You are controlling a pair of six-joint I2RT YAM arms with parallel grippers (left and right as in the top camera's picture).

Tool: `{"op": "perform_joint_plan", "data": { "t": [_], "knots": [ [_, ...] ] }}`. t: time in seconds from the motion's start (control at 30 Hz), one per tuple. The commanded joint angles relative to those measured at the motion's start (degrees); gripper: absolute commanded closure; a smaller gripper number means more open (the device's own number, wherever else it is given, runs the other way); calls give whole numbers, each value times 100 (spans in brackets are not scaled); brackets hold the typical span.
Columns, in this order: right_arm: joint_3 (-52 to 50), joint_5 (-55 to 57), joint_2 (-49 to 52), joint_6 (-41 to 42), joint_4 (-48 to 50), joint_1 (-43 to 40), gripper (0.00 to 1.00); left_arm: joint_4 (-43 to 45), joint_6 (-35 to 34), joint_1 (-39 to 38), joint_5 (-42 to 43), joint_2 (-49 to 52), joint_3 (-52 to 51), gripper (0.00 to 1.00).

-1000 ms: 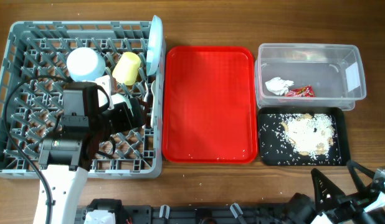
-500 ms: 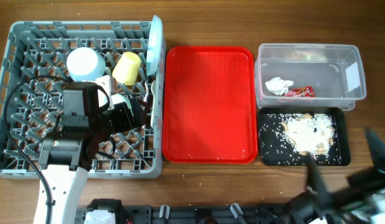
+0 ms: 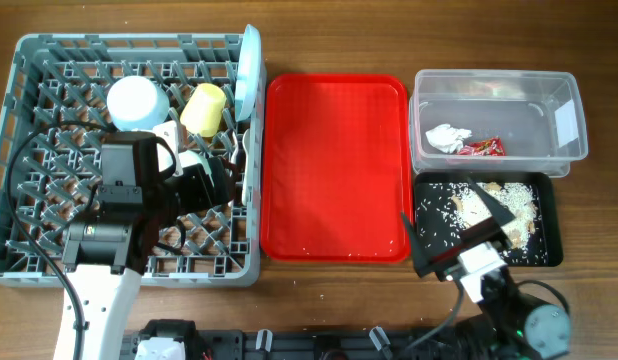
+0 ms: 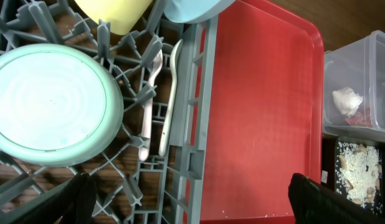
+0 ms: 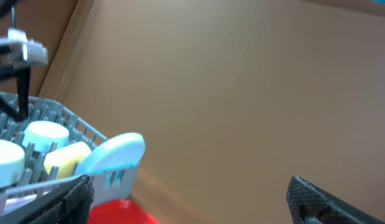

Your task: Sort waste into correct bins and load items into the dishwasher rack

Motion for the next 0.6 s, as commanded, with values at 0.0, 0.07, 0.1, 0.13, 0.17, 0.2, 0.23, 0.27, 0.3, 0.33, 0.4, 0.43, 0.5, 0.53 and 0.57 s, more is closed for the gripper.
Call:
{"op": "perform_joint_plan", "data": {
  "t": [0.0, 0.07, 0.1, 0.13, 0.17, 0.2, 0.23, 0.27, 0.3, 0.33, 0.4, 0.43, 0.5, 0.53, 0.57],
  "knots": [
    [-501, -42, -90, 140, 229, -31, 0, -2, 133, -31, -33, 7, 26, 0],
    [-658, 122, -90, 232, 306, -31, 0, -2, 133, -31, -33, 7, 26, 0],
    [-758, 330, -90, 404, 369, -31, 0, -2, 133, -31, -35, 7, 26, 0],
    [-796, 509, -92, 505, 262, -31, 0, -2, 133, -31, -33, 7, 26, 0],
    [-793, 632, -92, 553, 9, -31, 0, -2, 133, -31, -33, 7, 26, 0],
    [-793, 669, -92, 535, -155, -31, 0, -2, 133, -31, -33, 7, 26, 0],
    [-793, 719, -92, 538, -372, -31, 0, -2, 133, -31, -33, 7, 26, 0],
    [-793, 833, -92, 549, -654, -31, 0, -2, 133, -31, -35, 7, 26, 0],
    [-793, 896, -92, 540, -905, -31, 0, -2, 133, -31, -33, 7, 26, 0],
    [-791, 1088, -92, 627, -1134, -28, 0, -2, 133, -31, -33, 7, 26, 0],
    [-791, 1139, -92, 551, -1130, -31, 0, -2, 133, -31, -33, 7, 26, 0],
    [-791, 1139, -92, 546, -1130, -31, 0, -2, 133, -31, -33, 7, 26, 0],
    [-791, 1139, -92, 544, -1119, -31, 0, -2, 133, -31, -33, 7, 26, 0],
    [-791, 1139, -92, 544, -1119, -31, 0, -2, 133, -31, -33, 7, 26, 0],
    [-791, 1139, -92, 544, -1117, -31, 0, -2, 133, -31, -33, 7, 26, 0]
  ]
}}
